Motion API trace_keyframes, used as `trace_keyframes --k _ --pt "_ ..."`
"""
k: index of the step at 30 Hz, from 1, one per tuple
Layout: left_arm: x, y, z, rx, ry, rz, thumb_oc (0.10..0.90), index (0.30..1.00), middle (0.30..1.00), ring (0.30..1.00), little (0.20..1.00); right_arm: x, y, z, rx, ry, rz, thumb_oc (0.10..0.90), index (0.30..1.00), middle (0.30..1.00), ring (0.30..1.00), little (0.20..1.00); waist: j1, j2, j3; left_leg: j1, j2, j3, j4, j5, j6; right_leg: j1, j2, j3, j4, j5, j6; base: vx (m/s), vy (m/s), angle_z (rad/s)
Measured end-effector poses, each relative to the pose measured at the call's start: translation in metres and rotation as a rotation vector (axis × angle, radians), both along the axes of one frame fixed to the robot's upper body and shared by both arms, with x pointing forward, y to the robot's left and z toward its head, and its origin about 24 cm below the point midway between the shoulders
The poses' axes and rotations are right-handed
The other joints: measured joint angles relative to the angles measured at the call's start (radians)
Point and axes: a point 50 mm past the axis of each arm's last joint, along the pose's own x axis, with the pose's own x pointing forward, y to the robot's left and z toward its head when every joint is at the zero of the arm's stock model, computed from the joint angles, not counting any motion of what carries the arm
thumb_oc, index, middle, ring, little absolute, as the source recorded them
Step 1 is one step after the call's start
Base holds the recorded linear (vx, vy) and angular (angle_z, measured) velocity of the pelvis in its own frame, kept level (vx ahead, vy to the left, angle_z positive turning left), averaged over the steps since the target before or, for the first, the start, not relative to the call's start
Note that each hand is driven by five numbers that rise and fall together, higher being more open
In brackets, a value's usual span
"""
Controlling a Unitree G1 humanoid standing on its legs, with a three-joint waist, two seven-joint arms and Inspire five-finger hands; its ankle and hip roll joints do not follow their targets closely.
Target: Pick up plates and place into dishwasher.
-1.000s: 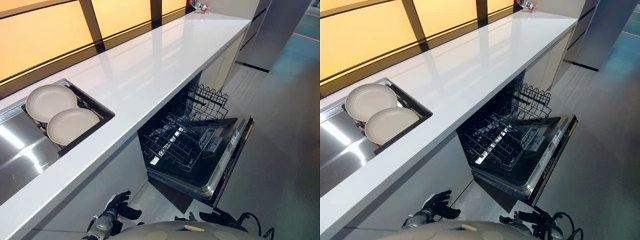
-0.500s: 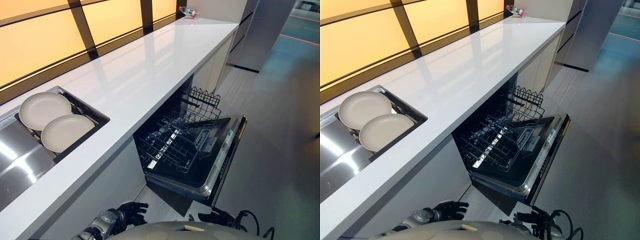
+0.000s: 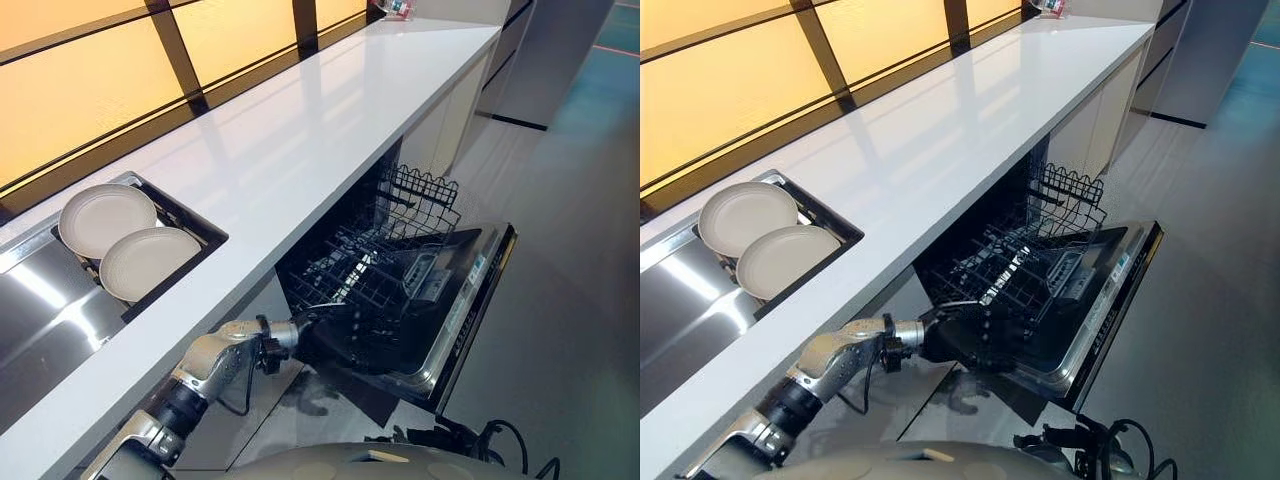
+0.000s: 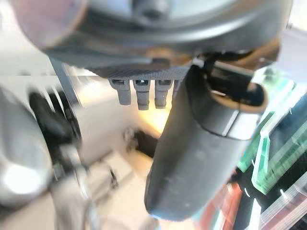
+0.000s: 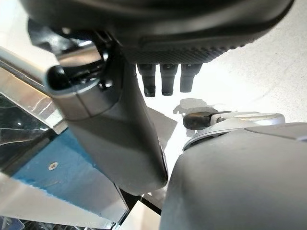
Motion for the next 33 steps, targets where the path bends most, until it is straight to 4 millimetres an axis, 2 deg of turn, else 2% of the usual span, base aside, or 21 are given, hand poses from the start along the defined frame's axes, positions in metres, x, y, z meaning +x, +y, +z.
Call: trace_keyframes --k 3,8,12,15,19,22,26,29,33 --pt "-0.003 -0.011 0.016 -0.093 0.062 -0.019 0.8 0.9 0.9 0.9 0.9 -0.001 -0.001 0.0 0.0 0.002 -0.005 0.8 0.9 0.9 0.9 0.9 -0.002 0.004 -0.002 -0.001 0.0 -0.002 0.0 0.0 0.0 0.001 0.0 -0.003 0.0 0.0 0.0 0.01 -0.033 0.03" --pt "-0.003 -0.019 0.059 -0.24 0.072 -0.002 0.8 0.9 0.9 0.9 0.9 -0.005 -0.002 -0.001 -0.003 0.016 -0.011 0.8 0.9 0.9 0.9 0.9 0.0 0.007 -0.005 -0.005 -0.001 -0.019 0.0 0.004 -0.002 0.003 -0.002 -0.018 -0.003 -0.002 0.002 0.01 -0.022 0.09" --pt "0.009 -0.015 0.086 -0.293 -0.019 0.102 0.8 0.9 0.9 0.9 0.9 -0.01 -0.005 -0.001 -0.012 0.034 -0.016 0.8 0.9 0.9 0.9 0.9 0.006 0.014 -0.009 -0.008 -0.002 -0.023 0.0 0.004 0.0 0.003 -0.003 -0.021 -0.003 -0.003 0.002 0.01 -0.012 0.03" --pt "0.021 -0.005 0.098 -0.324 -0.064 0.229 0.8 0.9 0.9 0.9 0.9 -0.01 -0.006 -0.001 -0.014 0.034 -0.016 0.8 0.9 0.9 0.9 0.9 0.006 0.019 -0.013 -0.014 -0.002 -0.026 0.0 0.005 0.001 0.0 -0.003 -0.025 -0.003 -0.002 0.002 0.01 -0.014 0.02" --pt "0.043 0.023 0.122 -0.405 -0.193 0.472 0.8 0.9 0.9 0.9 0.9 -0.01 -0.006 -0.001 -0.013 0.028 -0.016 0.8 0.9 0.9 0.9 0.9 0.009 0.02 -0.013 -0.023 -0.002 -0.037 0.0 0.012 -0.002 -0.007 -0.004 -0.037 -0.004 -0.002 0.002 0.01 -0.017 0.08" --pt "0.058 0.05 0.147 -0.47 -0.309 0.681 0.8 0.9 0.9 0.9 0.9 -0.012 -0.006 -0.001 -0.015 0.033 -0.017 0.8 0.9 0.9 0.9 0.9 0.029 0.019 -0.013 -0.024 -0.002 -0.042 0.001 0.012 -0.003 -0.005 -0.005 -0.048 -0.004 -0.002 0.002 0.03 -0.023 0.07" --pt "0.071 0.084 0.18 -0.455 -0.472 0.897 0.8 0.9 0.9 0.9 0.9 -0.014 -0.005 -0.002 -0.014 0.045 -0.021 0.8 0.9 0.9 0.9 0.9 0.05 0.01 -0.009 -0.021 -0.004 -0.049 0.001 0.013 -0.003 0.002 -0.005 -0.053 -0.004 -0.002 0.002 0.04 -0.011 0.07" --pt "0.08 0.111 0.196 -0.35 -0.605 1.057 0.8 0.9 0.9 0.9 0.9 -0.014 -0.005 -0.003 -0.009 0.052 -0.02 0.8 0.9 0.9 0.9 0.9 0.056 0.006 -0.009 -0.02 -0.006 -0.053 0.001 0.014 -0.002 0.006 -0.007 -0.056 -0.005 -0.003 0.002 0.04 0.002 0.04" --pt "0.093 0.158 0.216 -0.083 -0.807 1.324 0.8 0.9 0.9 0.9 0.9 -0.013 -0.004 -0.004 0.013 0.057 -0.017 0.8 0.9 0.9 0.9 0.9 0.054 0.002 -0.011 -0.02 -0.008 -0.053 0.001 0.014 -0.002 0.006 -0.009 -0.056 -0.005 -0.003 0.003 0.05 0.006 0.0"
